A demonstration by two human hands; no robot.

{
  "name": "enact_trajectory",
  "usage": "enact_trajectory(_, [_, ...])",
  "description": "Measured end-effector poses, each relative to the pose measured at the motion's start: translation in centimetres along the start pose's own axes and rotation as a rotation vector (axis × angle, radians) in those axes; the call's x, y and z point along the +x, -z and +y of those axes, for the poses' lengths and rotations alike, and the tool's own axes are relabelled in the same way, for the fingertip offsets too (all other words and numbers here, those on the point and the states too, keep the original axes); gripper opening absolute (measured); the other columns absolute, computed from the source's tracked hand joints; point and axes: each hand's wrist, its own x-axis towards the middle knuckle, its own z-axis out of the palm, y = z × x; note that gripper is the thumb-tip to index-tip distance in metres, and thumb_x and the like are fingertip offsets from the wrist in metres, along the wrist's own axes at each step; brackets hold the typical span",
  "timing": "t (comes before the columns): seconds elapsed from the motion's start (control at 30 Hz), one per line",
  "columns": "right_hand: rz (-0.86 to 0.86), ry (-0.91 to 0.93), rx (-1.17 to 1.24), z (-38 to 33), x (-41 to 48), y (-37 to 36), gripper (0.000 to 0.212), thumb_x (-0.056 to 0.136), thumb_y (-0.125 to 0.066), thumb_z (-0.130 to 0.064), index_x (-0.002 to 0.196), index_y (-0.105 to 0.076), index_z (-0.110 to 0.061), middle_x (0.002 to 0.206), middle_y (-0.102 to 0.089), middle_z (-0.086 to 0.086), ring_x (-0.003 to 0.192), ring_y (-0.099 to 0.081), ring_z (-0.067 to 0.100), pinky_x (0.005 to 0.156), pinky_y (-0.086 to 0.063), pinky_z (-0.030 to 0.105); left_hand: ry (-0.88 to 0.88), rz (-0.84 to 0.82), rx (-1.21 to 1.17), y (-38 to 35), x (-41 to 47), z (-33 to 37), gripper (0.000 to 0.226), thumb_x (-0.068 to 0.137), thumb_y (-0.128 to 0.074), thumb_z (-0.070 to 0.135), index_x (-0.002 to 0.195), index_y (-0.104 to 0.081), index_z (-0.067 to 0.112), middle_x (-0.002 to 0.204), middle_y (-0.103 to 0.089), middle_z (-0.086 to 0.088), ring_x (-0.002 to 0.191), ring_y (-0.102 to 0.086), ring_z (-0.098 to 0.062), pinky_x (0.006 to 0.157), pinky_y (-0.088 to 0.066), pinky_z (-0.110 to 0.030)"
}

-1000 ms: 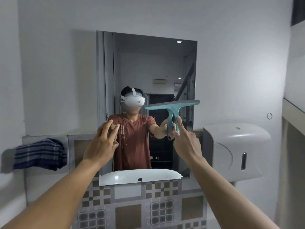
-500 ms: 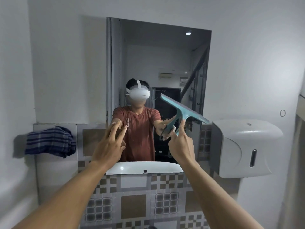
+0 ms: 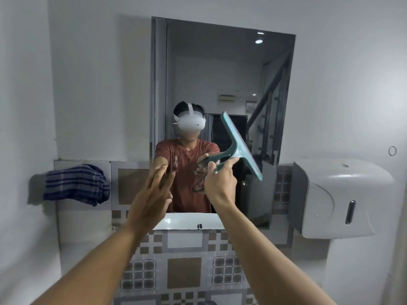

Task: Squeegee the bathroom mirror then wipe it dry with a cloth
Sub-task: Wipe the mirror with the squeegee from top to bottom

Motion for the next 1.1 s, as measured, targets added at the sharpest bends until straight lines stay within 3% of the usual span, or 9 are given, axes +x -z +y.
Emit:
enact_trajectory(0.13, [-0.038, 0.049, 0.018, -0.6, -0.5, -2.1, 0.078, 0.105, -0.044, -0.037, 0.160, 0.009, -0.021, 0.103, -0.065, -0.003, 0.073, -0.055, 0.000, 0.073, -0.044, 0.024, 0.009, -0.020, 0.026, -0.8, -0.6, -0.3, 0.090, 0.073, -0.085, 0.018, 0.150, -0.039, 0.008, 0.157, -0.031, -0.021, 0.144, -0.033, -0.038, 0.091, -0.058, -0.043])
enact_trajectory(0.23, [-0.033, 0.121, 0.007, -0.8, -0.8, -3.1, 0.076, 0.106, -0.045, -0.034, 0.161, 0.006, -0.019, 0.097, -0.056, -0.008, 0.074, -0.055, 0.000, 0.077, -0.046, 0.026, 0.016, -0.018, 0.038, -0.7, -0.5, -0.2, 0.088, 0.071, -0.086, 0.014, 0.148, -0.043, 0.007, 0.154, -0.035, -0.022, 0.141, -0.036, -0.039, 0.085, -0.061, -0.042])
enact_trajectory(0.37, [-0.051, 0.220, -0.145, -0.7, -1.5, -4.5, 0.074, 0.105, -0.047, -0.037, 0.161, 0.000, -0.027, 0.101, -0.044, -0.003, 0.092, -0.065, 0.022, 0.084, -0.058, 0.046, 0.033, -0.026, 0.060, -0.9, -0.5, -0.1, 0.087, 0.077, -0.082, 0.016, 0.151, -0.038, 0.009, 0.158, -0.028, -0.020, 0.145, -0.030, -0.036, 0.085, -0.059, -0.038])
enact_trajectory(0.47, [-0.029, 0.228, -0.240, -0.5, -1.5, -5.0, 0.072, 0.105, -0.045, -0.040, 0.161, -0.001, -0.029, 0.115, -0.058, 0.006, 0.095, -0.066, 0.025, 0.082, -0.058, 0.049, 0.024, -0.016, 0.063, -0.9, -0.5, 0.0, 0.088, 0.076, -0.083, 0.018, 0.151, -0.038, 0.008, 0.159, -0.029, -0.019, 0.146, -0.031, -0.037, 0.086, -0.058, -0.036])
enact_trajectory(0.6, [0.012, 0.300, -0.329, -0.4, -1.1, -4.5, 0.069, 0.105, -0.045, -0.039, 0.161, -0.006, -0.027, 0.143, -0.051, 0.007, 0.103, -0.066, 0.027, 0.080, -0.058, 0.049, -0.004, -0.032, 0.092, -1.0, -0.6, 0.2, 0.091, 0.072, -0.086, 0.025, 0.150, -0.041, 0.010, 0.159, -0.030, -0.018, 0.146, -0.030, -0.037, 0.085, -0.058, -0.036])
enact_trajectory(0.7, [0.024, 0.343, -0.402, -0.1, -0.9, -3.7, 0.067, 0.105, -0.044, -0.040, 0.161, -0.009, -0.030, 0.142, -0.053, 0.009, 0.100, -0.068, 0.031, 0.074, -0.059, 0.050, 0.001, -0.032, 0.099, -1.3, -0.7, 0.4, 0.094, 0.071, -0.087, 0.028, 0.150, -0.040, 0.010, 0.158, -0.032, -0.018, 0.146, -0.032, -0.037, 0.086, -0.057, -0.036])
enact_trajectory(0.87, [0.029, 0.443, -0.539, 0.4, 0.0, -2.2, 0.063, 0.105, -0.045, -0.038, 0.160, -0.016, -0.032, 0.134, -0.061, 0.004, 0.085, -0.070, 0.026, 0.047, -0.048, 0.032, -0.016, -0.028, 0.094, -1.6, -0.8, 0.0, 0.092, 0.078, -0.081, 0.026, 0.154, -0.031, 0.011, 0.161, -0.024, -0.018, 0.150, -0.021, -0.035, 0.102, -0.048, -0.040])
enact_trajectory(1.0, [0.008, 0.501, -0.624, 0.6, 0.7, -0.4, 0.061, 0.103, -0.049, -0.034, 0.158, -0.021, -0.038, 0.136, -0.062, 0.002, 0.084, -0.071, 0.025, 0.051, -0.055, 0.034, -0.024, -0.020, 0.091, -1.5, -0.7, 0.0, 0.091, 0.077, -0.082, 0.025, 0.153, -0.035, 0.010, 0.159, -0.028, -0.018, 0.148, -0.026, -0.036, 0.100, -0.049, -0.040])
enact_trajectory(1.1, [-0.029, 0.551, -0.772, 1.0, 1.2, 0.8, 0.062, 0.103, -0.045, -0.037, 0.157, -0.017, -0.043, 0.142, -0.058, 0.001, 0.088, -0.071, 0.024, 0.050, -0.047, 0.029, -0.030, -0.016, 0.073, -1.6, -0.7, -0.1, 0.090, 0.077, -0.082, 0.024, 0.153, -0.035, 0.009, 0.158, -0.029, -0.018, 0.147, -0.027, -0.037, 0.097, -0.053, -0.043])
